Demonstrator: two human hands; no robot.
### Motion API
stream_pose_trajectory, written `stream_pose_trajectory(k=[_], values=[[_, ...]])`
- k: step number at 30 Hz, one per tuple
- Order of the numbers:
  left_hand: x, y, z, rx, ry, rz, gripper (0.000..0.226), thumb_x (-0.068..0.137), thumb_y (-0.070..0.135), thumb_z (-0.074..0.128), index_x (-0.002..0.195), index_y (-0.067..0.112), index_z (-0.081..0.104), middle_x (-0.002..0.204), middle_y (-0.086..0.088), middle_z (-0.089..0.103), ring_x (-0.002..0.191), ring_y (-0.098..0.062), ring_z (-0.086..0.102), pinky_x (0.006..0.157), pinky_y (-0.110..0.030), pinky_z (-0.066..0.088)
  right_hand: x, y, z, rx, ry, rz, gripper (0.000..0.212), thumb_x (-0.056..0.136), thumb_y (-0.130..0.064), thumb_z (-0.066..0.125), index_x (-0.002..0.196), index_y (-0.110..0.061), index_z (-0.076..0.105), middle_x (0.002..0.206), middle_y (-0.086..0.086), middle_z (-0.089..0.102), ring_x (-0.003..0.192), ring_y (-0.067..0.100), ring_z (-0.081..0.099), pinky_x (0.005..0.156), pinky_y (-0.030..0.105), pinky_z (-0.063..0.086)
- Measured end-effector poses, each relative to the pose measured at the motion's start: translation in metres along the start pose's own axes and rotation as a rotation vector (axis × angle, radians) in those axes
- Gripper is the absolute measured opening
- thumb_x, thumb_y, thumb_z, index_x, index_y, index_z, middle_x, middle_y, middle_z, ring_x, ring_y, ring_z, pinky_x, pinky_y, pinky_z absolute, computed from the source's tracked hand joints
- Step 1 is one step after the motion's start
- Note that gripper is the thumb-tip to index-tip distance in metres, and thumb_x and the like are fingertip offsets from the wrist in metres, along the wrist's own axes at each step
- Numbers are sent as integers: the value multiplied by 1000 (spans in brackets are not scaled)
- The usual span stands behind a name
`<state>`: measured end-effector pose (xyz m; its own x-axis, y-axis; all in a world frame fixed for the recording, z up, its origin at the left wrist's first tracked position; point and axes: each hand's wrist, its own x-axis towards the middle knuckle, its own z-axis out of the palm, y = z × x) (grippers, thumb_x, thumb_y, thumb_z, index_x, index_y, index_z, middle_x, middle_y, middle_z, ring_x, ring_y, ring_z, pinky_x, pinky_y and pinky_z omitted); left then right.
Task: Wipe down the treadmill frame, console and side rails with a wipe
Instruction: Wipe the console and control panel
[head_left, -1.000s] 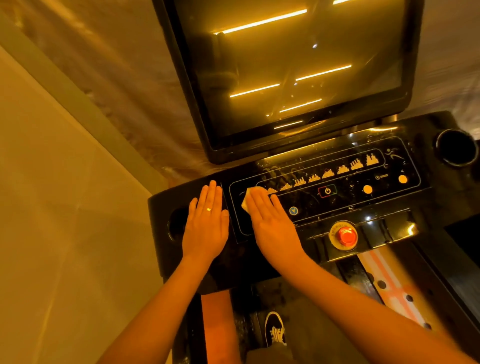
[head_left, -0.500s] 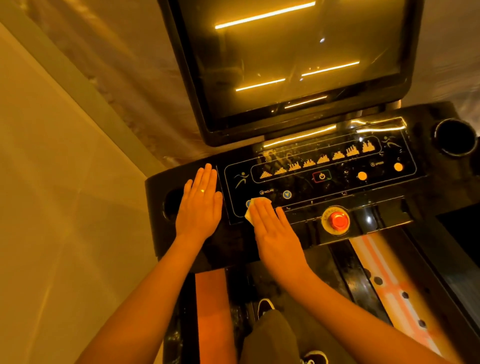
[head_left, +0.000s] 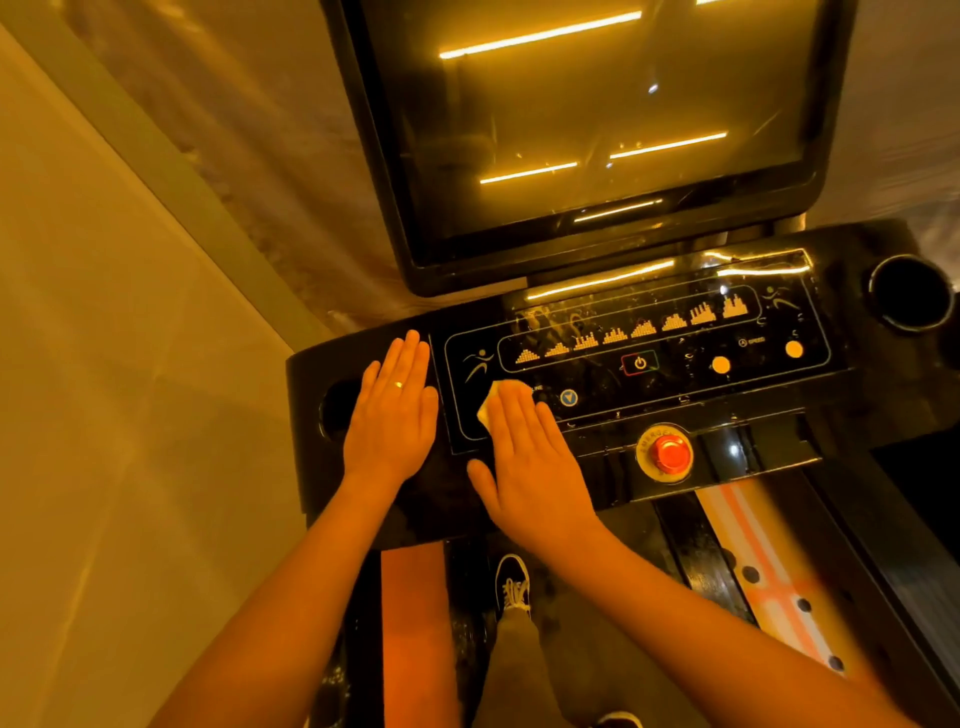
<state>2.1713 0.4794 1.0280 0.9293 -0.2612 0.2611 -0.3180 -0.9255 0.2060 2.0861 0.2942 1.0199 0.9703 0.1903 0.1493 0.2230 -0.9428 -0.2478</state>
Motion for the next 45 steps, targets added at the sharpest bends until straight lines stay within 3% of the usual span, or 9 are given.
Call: stream_pose_trajectory(k=[7, 14, 21, 26, 29, 34, 41, 45], values=[[0, 0, -1, 14, -10, -6, 58, 106, 36, 20, 158, 13, 22, 166, -3, 15, 154, -17, 9, 125, -42, 14, 102, 5, -25, -13, 70, 115, 74, 102, -45, 34, 157, 0, 11, 164, 21, 10, 153, 33, 7, 125, 45, 9], [0, 0, 1, 17, -1, 1, 57, 106, 35, 22, 158, 12, 23, 166, -3, 15, 154, -17, 9, 124, -40, 13, 35, 9, -12, 15, 20, 31, 77, 102, -46, 38, 158, -2, 8, 165, 19, 5, 154, 31, 1, 125, 45, 9], [4, 5, -4, 86, -52, -8, 61, 104, 37, 18, 158, 9, 22, 166, -10, 16, 154, -23, 11, 123, -47, 19, 97, 7, -29, -14, 55, 94, 74, 103, -44, 34, 157, 1, 11, 164, 21, 12, 153, 33, 7, 125, 43, 4], [7, 23, 1, -11, -3, -107, 55, 108, 26, 30, 158, 8, 20, 167, -11, 12, 155, -25, 6, 125, -47, 5, 17, 10, -10, 38, 30, 1, 75, 103, -45, 35, 158, -2, 8, 165, 18, 5, 154, 30, 0, 125, 44, 7], [12, 36, 8, -50, 10, -107, 57, 107, 30, 21, 158, 5, 16, 167, -16, 7, 155, -28, 2, 125, -45, 3, -5, 12, 2, -25, 16, -2, 74, 102, -46, 30, 158, -3, 11, 165, 17, 8, 154, 30, 3, 124, 44, 9], [26, 38, 9, -117, 35, -78, 59, 106, 33, 20, 159, 8, 14, 168, -8, 5, 155, -18, -1, 126, -39, 3, 28, 11, -4, -6, 51, 56, 73, 102, -43, 38, 157, -2, 13, 165, 18, 11, 153, 31, 5, 125, 45, 11], [24, 38, 12, -169, 80, -103, 55, 109, 31, 27, 159, 12, 18, 168, -4, 9, 155, -13, 1, 126, -35, 4, -39, 19, 5, -23, -46, -10, 72, 102, -47, 28, 158, -5, 9, 166, 15, 4, 153, 30, 2, 123, 44, 10], [23, 40, 12, -176, 82, -113, 54, 109, 28, 30, 159, 13, 18, 167, -2, 9, 154, -12, 1, 126, -35, 5, 8, 16, -5, -15, 6, -5, 72, 103, -45, 31, 158, -4, 11, 165, 16, 7, 154, 30, 3, 124, 44, 8]])
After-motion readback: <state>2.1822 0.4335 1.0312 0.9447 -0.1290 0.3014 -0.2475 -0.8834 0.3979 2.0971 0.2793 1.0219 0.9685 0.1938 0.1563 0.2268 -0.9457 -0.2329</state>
